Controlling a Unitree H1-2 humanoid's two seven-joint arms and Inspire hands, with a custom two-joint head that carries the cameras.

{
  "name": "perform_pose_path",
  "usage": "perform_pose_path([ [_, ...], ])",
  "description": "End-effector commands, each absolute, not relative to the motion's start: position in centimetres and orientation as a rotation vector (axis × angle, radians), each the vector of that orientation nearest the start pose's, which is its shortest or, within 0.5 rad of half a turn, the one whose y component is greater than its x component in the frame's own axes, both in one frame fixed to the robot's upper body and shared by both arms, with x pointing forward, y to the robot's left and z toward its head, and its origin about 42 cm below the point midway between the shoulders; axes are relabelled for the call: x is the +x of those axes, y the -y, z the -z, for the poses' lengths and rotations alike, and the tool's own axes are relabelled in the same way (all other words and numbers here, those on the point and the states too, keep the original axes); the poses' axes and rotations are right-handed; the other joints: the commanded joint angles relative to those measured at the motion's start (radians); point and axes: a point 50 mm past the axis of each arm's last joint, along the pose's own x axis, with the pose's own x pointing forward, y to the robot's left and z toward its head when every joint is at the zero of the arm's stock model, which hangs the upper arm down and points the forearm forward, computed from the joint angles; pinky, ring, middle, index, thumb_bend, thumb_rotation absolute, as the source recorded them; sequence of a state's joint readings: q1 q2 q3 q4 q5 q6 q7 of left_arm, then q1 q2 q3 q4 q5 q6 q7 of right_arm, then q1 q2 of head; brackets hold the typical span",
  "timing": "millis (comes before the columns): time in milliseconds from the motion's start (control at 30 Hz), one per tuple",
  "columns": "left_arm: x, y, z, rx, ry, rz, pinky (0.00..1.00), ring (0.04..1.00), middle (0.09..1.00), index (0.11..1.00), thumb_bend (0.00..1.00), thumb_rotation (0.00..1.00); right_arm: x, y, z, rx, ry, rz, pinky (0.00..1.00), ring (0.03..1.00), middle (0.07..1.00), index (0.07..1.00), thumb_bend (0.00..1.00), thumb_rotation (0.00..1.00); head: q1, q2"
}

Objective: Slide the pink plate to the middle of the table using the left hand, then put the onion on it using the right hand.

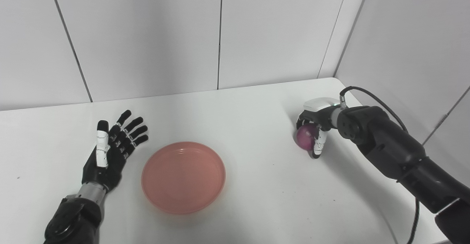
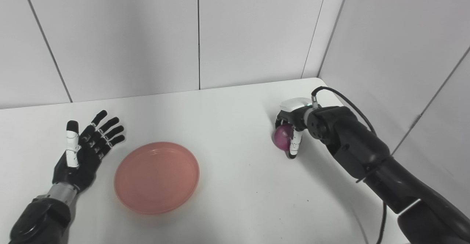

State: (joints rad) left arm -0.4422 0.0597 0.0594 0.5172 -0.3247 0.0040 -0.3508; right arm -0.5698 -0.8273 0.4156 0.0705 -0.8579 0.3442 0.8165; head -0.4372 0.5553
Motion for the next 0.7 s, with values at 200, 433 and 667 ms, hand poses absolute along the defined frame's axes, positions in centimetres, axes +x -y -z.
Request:
perform_pose_path([
  [200,40.48,-20.71,-7.01,-0.279,-0.212,0.33,0.78,0.818,0.846,0.894,0.9,0.9,40.93,38.56,-26.6,-1.704,-0.525,-0.412,0.47,0.551,0.65,0.754,0.85,0.14,0.001,0.002],
  [433,40.42,-20.74,-7.05,-0.277,-0.21,0.334,0.78,0.823,0.85,0.897,0.9,0.9,40.9,38.51,-26.58,-1.695,-0.521,-0.409,0.37,0.448,0.551,0.728,0.85,0.14,-0.001,0.004],
  [667,40.46,-20.78,-6.72,-0.278,-0.216,0.329,0.79,0.821,0.849,0.895,0.9,0.9,40.87,38.61,-26.34,-1.682,-0.524,-0.422,0.41,0.483,0.575,0.702,0.85,0.14,0.0,0.005],
])
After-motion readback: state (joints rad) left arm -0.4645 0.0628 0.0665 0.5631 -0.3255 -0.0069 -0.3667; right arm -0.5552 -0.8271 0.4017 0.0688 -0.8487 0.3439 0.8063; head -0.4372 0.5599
